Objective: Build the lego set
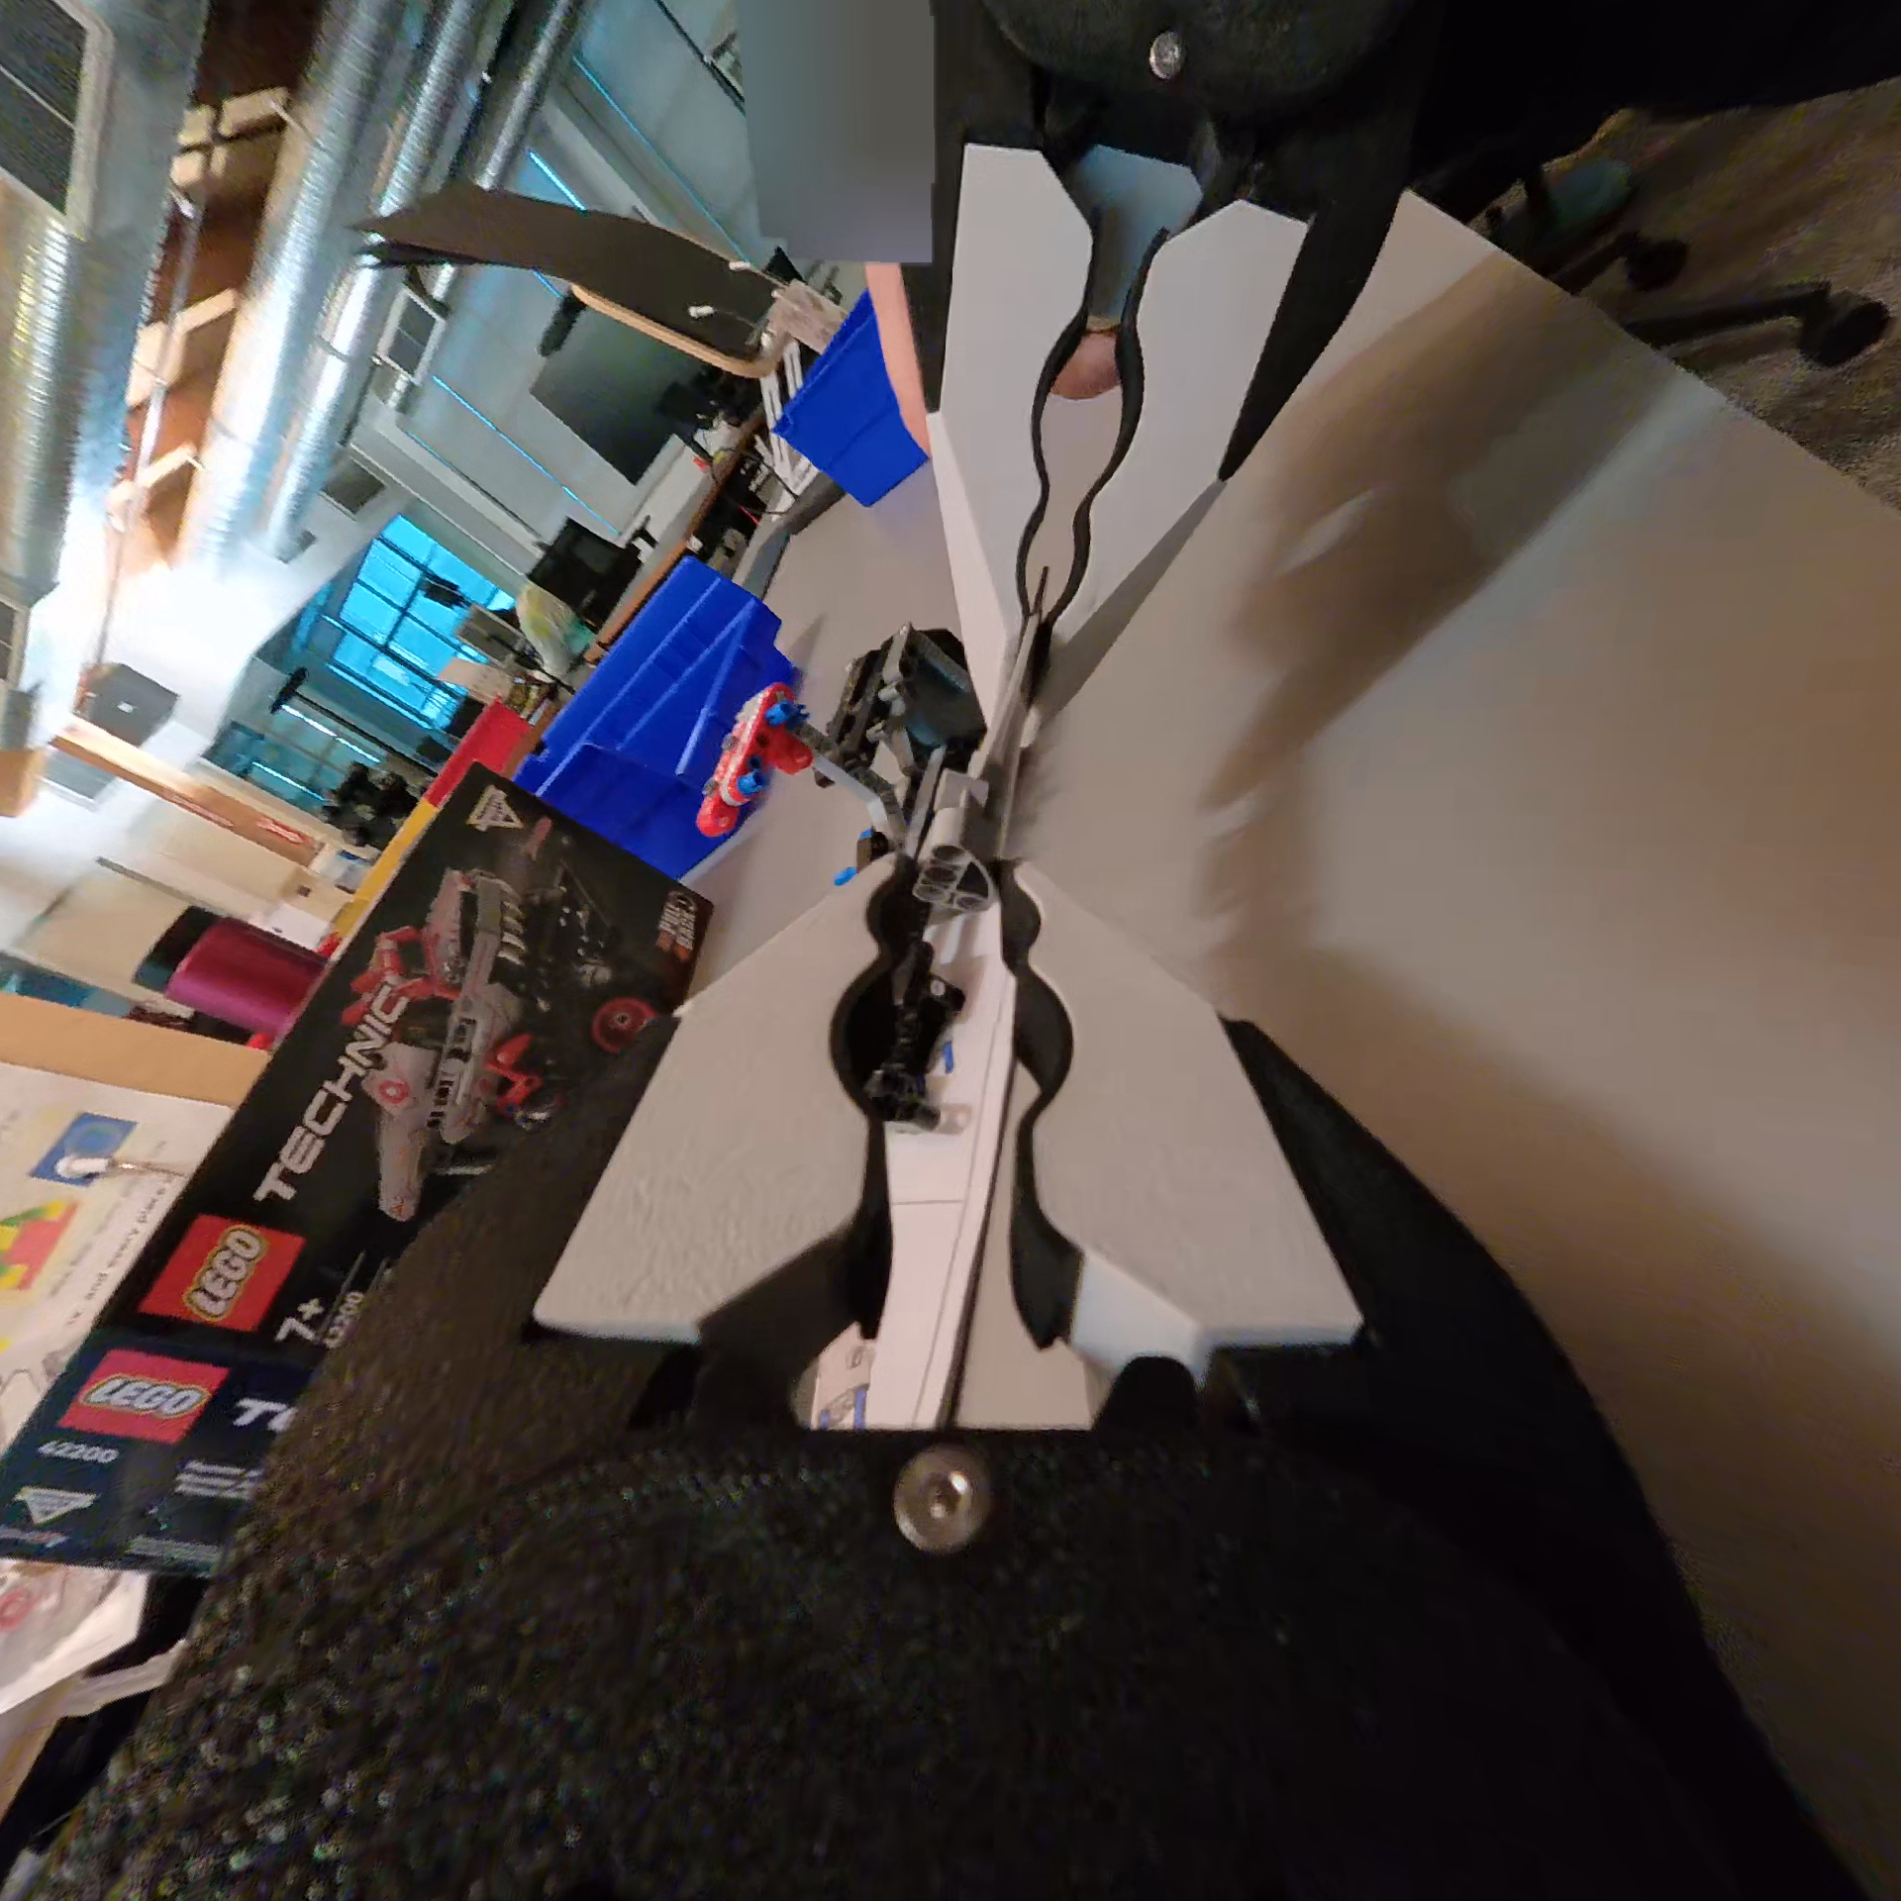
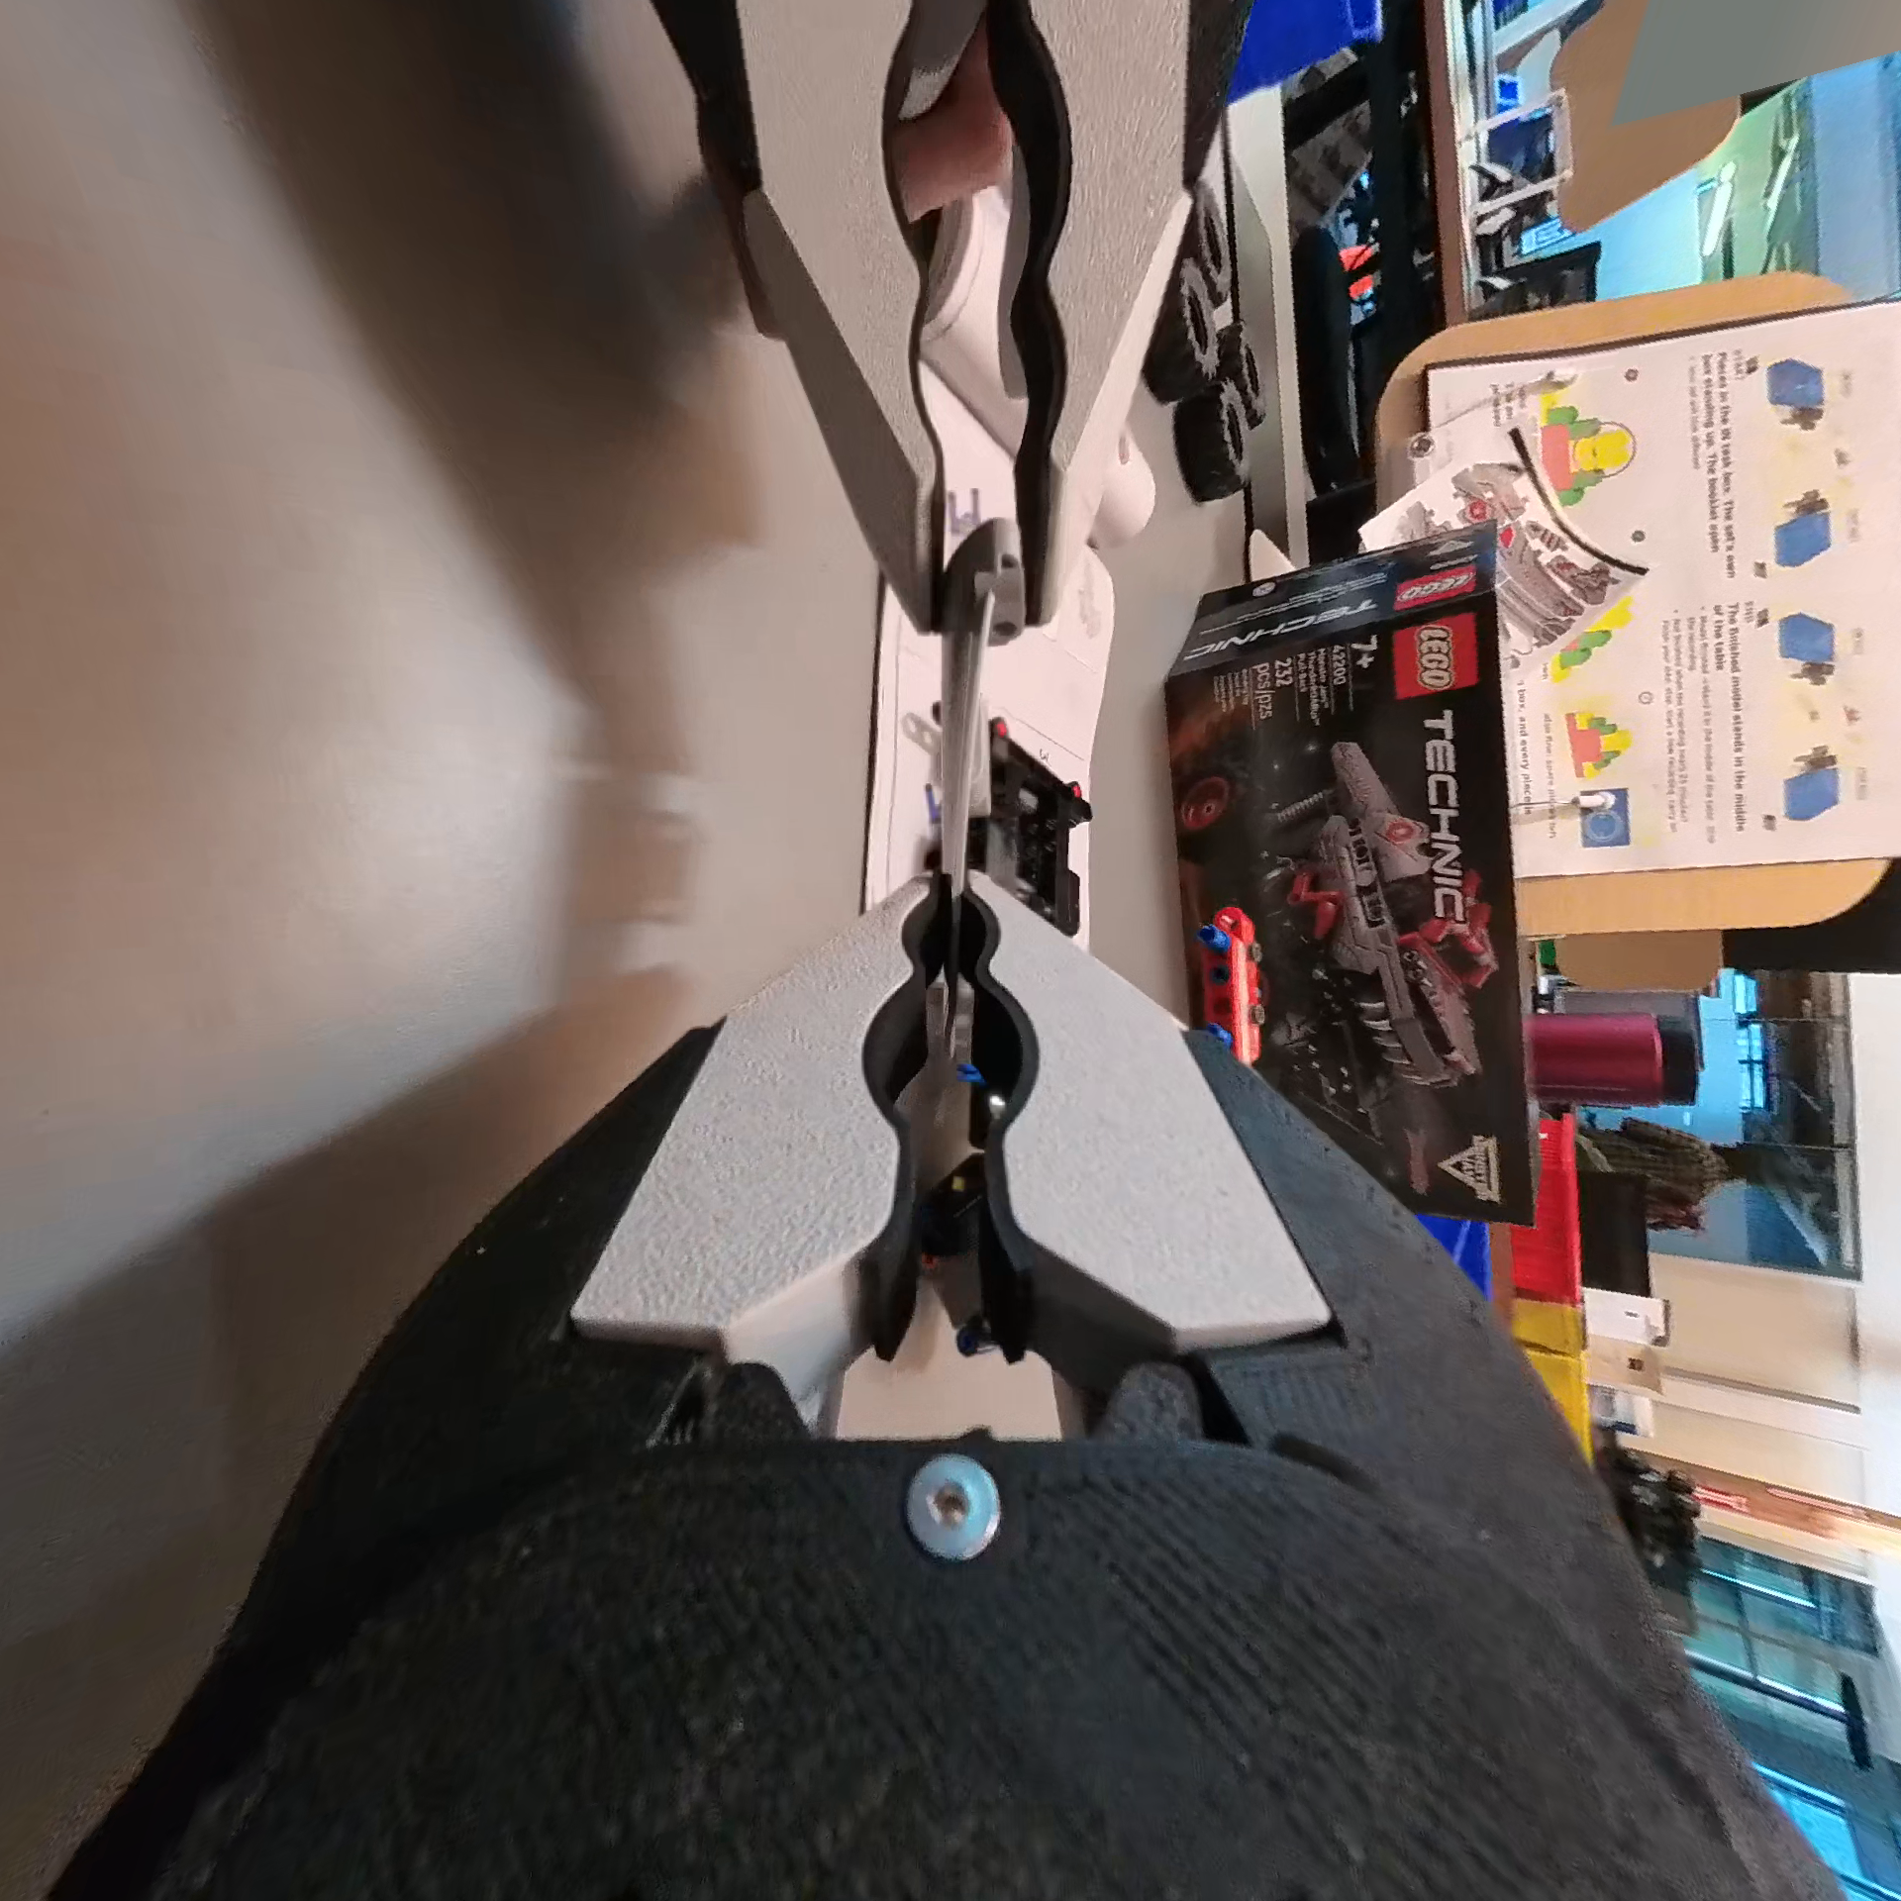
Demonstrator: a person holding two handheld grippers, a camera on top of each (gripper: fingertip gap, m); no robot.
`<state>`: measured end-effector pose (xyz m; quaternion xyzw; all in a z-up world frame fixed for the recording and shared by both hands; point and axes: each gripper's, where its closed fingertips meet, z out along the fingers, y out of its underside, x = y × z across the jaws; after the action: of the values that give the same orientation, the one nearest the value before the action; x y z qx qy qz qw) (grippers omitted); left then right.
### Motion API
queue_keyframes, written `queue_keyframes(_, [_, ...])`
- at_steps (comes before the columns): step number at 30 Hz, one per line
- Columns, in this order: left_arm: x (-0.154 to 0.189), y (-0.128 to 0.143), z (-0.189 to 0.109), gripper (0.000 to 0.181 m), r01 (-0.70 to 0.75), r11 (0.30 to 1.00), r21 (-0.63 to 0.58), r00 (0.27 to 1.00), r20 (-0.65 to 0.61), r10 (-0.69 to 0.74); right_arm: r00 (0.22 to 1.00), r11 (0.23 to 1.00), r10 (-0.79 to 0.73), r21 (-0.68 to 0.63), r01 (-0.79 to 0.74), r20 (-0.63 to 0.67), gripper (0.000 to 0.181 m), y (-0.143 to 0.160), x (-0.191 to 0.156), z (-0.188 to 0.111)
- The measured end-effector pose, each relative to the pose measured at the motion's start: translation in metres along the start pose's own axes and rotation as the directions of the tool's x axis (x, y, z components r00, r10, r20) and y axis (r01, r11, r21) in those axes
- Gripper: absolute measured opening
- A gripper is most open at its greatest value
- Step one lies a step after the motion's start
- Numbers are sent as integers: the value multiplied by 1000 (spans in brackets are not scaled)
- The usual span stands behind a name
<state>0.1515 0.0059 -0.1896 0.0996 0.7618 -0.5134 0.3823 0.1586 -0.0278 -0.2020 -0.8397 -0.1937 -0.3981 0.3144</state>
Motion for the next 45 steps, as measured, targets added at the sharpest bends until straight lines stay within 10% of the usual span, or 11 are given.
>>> queue_keyframes(20, [-20, -20, -15, 13, -86, 986, 141, 987, 146, 65, 984, 985, 19, 175, 12, -176, 9, -40, 30, -18])
queue_keyframes(36, [-24, -4, -13, 20, -48, 996, 73, 986, 162, 36, 964, 986, -139, 58, 156, -227, 0, -38, 29, -6])
queue_keyframes(42, [-19, -5, -11, 21, -70, 997, 43, 988, 141, 63, 983, 977, 181, 115, -179, -14, 0, -14, 8, 1])
queue_keyframes(45, [-13, -3, -8, 20, -81, 997, 3, 990, 113, 80, 868, 865, 465, 120, -487, 173, 0, 2, -8, 2])
